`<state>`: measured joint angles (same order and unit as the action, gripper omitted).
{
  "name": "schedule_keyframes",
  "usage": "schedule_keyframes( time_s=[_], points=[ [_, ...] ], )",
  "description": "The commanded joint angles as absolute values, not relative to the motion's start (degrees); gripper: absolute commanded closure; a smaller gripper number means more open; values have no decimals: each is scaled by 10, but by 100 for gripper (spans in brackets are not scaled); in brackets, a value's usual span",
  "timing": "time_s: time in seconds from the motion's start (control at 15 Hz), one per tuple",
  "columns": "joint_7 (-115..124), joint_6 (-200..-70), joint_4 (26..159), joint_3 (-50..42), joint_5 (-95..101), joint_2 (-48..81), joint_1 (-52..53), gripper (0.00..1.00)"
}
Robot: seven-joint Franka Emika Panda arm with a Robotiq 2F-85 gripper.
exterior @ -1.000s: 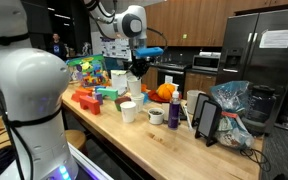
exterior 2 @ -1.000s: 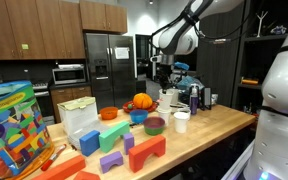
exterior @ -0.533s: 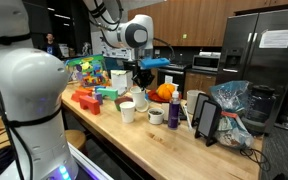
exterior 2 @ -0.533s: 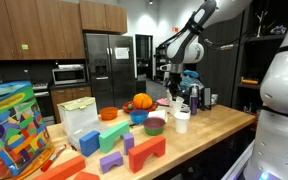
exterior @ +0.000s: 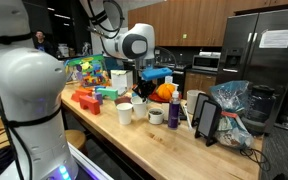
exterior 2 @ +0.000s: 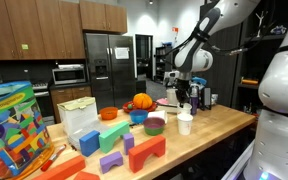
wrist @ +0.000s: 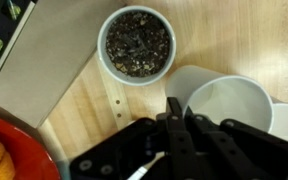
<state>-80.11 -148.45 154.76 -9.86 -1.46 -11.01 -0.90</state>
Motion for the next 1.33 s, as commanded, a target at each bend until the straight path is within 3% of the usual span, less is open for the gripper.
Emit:
schedule_keyframes(
  time_s=[0.0, 0.2, 0.27, 0.67, 1.27],
  points=[
    [-831, -1522, 1581, -110, -7, -125, -20, 99],
    [-828, -1554, 1606, -111, 17, -136, -31, 99],
    [-740, -1484, 1554, -56, 33, -162, -7, 99],
    [-618, -1387, 1462, 21, 79, -199, 43, 99],
    [-592, -1310, 1446, 28, 100, -241, 66, 99]
  ],
)
